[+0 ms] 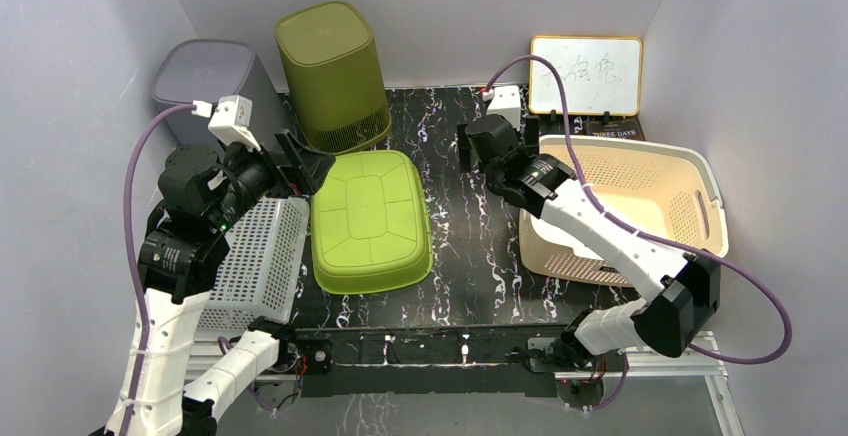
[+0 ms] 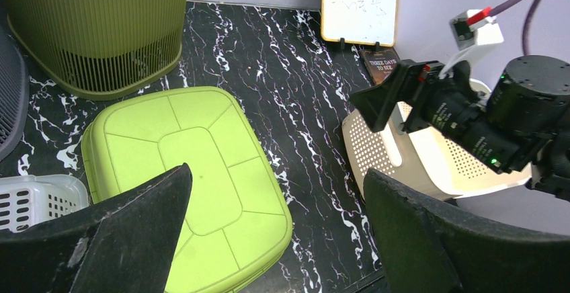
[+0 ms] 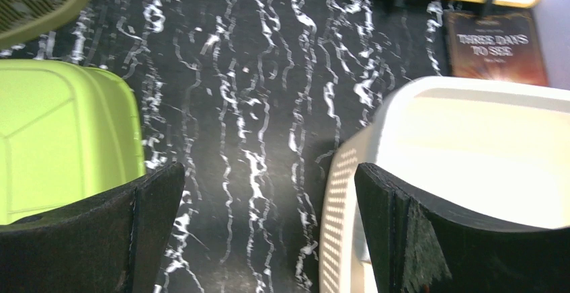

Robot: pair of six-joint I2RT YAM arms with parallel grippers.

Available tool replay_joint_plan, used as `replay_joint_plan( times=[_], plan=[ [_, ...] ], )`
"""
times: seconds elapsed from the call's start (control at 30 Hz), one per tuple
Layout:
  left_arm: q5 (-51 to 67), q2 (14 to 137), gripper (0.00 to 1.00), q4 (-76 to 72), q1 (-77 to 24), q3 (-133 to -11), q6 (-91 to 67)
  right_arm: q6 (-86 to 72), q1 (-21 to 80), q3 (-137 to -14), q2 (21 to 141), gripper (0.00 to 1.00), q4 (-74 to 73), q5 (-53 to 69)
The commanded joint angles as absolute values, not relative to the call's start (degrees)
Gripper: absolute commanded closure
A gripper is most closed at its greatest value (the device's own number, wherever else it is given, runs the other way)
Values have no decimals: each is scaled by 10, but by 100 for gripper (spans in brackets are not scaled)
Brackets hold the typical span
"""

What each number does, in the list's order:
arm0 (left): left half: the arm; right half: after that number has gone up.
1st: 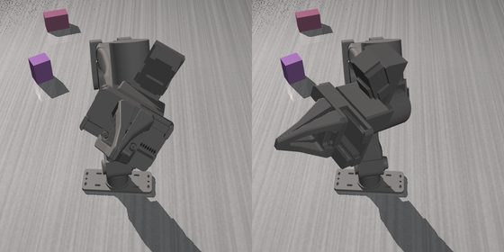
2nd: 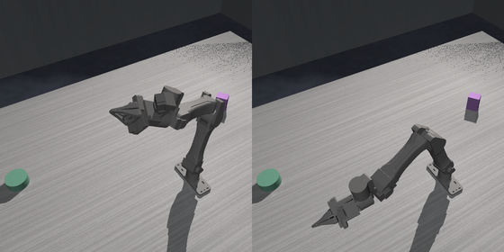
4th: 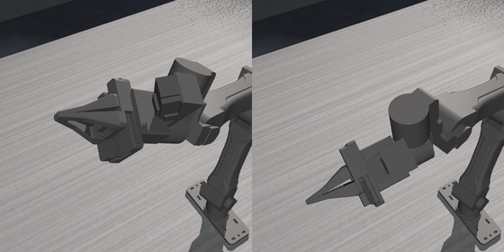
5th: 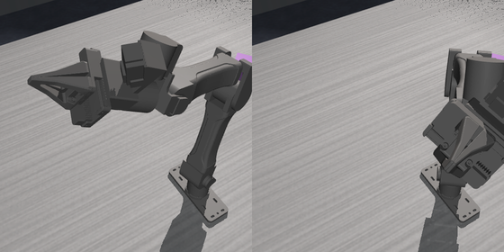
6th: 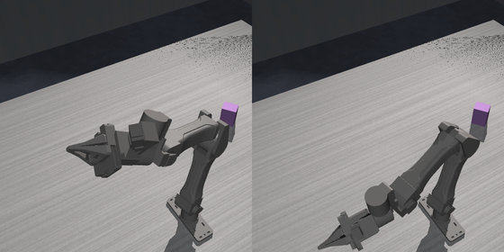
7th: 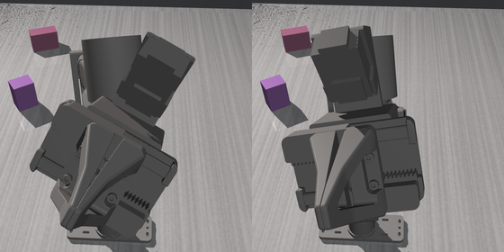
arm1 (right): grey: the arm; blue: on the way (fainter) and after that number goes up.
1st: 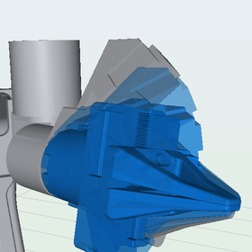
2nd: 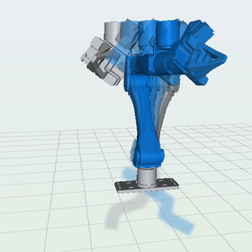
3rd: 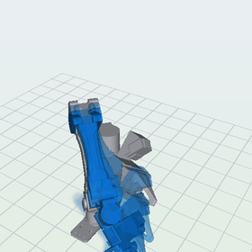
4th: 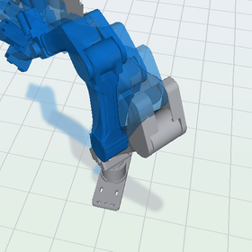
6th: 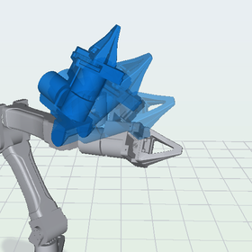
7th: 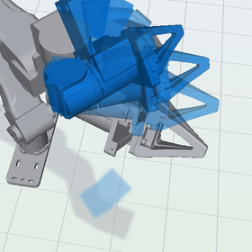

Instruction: Turn the large container upside down

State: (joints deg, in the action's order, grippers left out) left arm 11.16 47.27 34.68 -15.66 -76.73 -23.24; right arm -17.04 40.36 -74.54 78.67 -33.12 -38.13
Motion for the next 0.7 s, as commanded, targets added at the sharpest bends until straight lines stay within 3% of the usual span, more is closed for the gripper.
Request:
replay_joint_plan(
  times=[0.0,0.4,0.6,0.67],
  plan=[
    [125,473,2,328,-158,-753,-237,-181,402,-774,750,2,-398,-461],
    [147,482,2,309,-158,-728,-245,-286,400,-725,696,3,-574,-451],
    [145,481,2,315,-157,-717,-241,-307,399,-664,663,24,-563,-421],
    [143,478,2,316,-158,-716,-241,-305,399,-647,654,26,-541,-410]
  ],
)
